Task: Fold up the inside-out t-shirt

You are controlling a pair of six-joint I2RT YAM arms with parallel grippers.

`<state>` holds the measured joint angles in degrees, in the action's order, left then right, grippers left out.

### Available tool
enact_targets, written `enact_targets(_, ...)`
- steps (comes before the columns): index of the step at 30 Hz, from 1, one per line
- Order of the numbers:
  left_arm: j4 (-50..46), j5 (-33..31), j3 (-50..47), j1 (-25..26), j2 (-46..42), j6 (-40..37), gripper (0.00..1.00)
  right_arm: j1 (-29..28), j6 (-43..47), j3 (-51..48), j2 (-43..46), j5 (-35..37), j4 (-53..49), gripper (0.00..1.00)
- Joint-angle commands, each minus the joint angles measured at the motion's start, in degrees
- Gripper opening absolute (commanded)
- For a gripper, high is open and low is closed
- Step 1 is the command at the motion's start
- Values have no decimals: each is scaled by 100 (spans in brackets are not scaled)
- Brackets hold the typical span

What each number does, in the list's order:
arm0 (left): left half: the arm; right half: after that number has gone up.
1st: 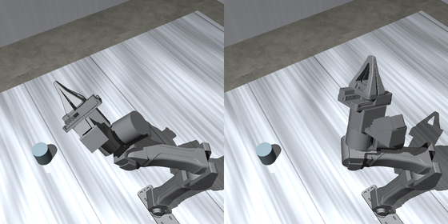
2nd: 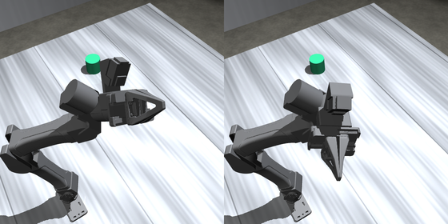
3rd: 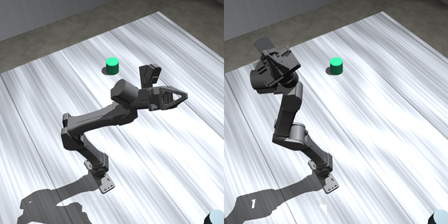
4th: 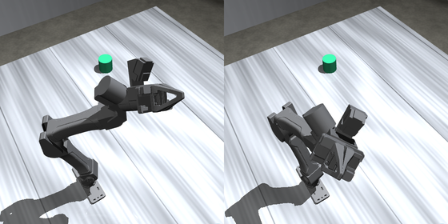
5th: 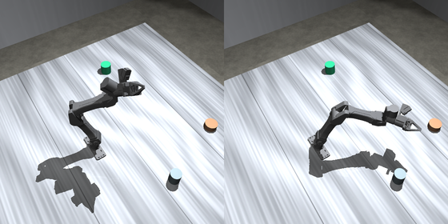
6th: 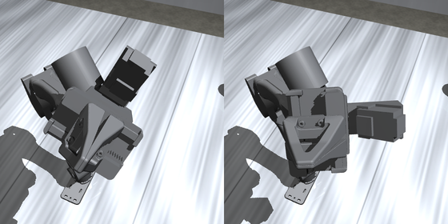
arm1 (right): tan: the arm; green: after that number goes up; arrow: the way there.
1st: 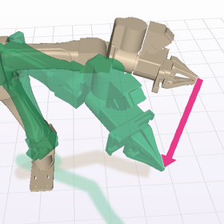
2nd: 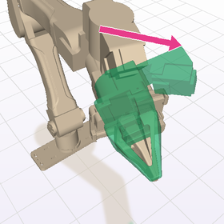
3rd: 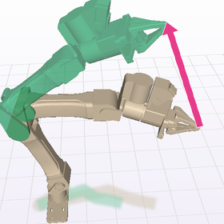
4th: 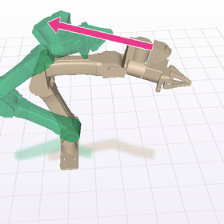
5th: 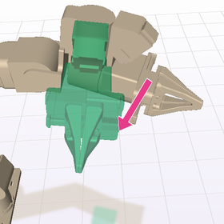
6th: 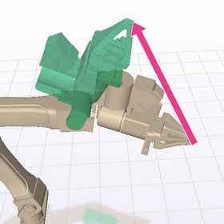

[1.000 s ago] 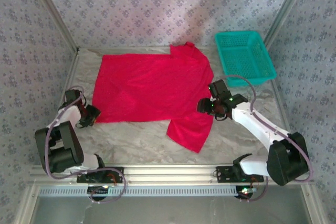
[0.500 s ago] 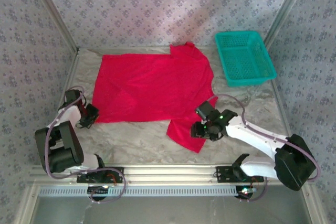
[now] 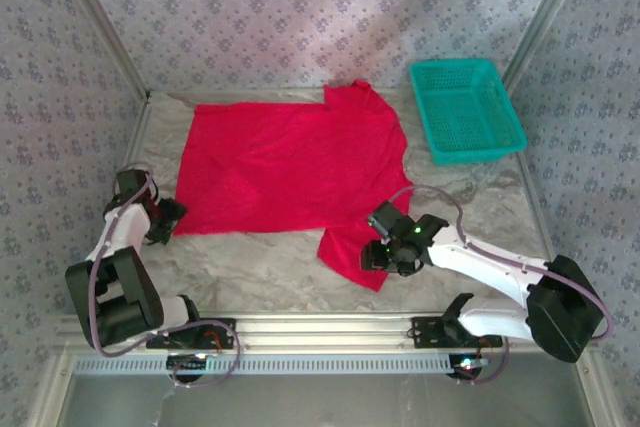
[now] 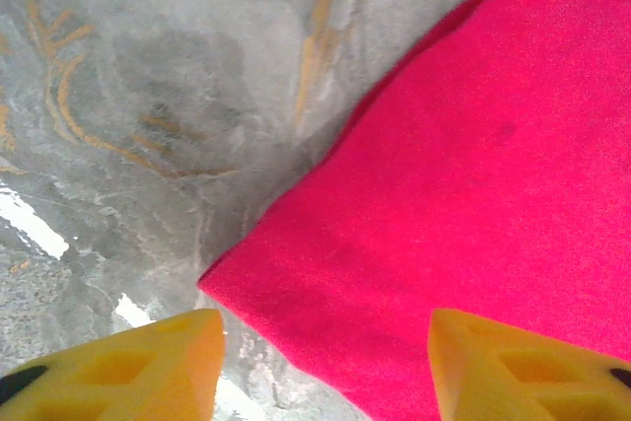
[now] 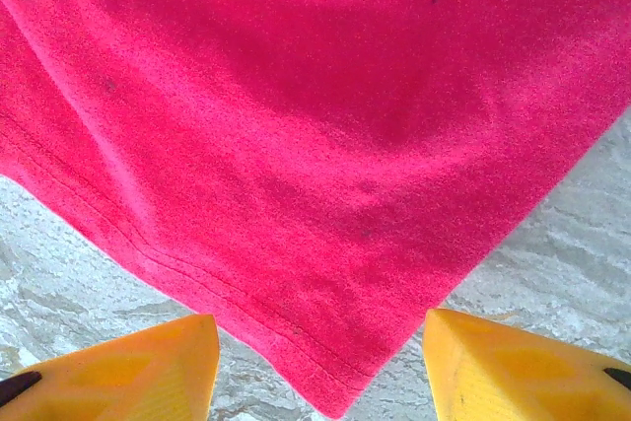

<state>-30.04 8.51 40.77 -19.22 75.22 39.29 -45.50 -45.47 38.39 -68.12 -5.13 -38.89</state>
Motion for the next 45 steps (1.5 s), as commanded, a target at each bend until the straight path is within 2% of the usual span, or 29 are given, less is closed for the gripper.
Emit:
enact_targets(1, 84, -35, -96, -46, 238, 18, 50, 58, 56, 120, 71, 83, -293, 58)
enact_targets(7, 595, 31, -298, -46, 654, 186, 40, 85, 41, 7, 79, 77, -248, 58)
enact_targets(9, 708, 81, -290, -46, 839, 193, 29, 89, 0, -54, 73, 83, -114, 58)
enact_targets(13, 700, 156, -211, -46, 917, 175, 0, -1, -199, -181, 11, -131, 148, 58)
enact_targets(23, 202, -34, -69, -47, 266, 22, 0, -732, -636, -233, -306, 85, 7, 59)
enact_targets(29, 143, -8, -105, -46, 218, -20, 0, -812, -623, -322, -568, 166, 111, 60)
enact_targets(31, 98, -8, -114, -46, 149, -24, 0, -809, -555, -317, -731, 255, 220, 53)
enact_targets(35, -110, -41, -66, -46, -127, -20, 0, -827, -394, -20, -862, 503, -138, 11)
enact_targets(37, -317, -53, 2, -47, -315, -22, 0, -919, -403, 154, -607, 697, -615, 2)
enact_targets(45, -1260, -194, 307, -54, -1469, -55, 0, -1522, -988, 701, 1009, 1126, -2311, 0)
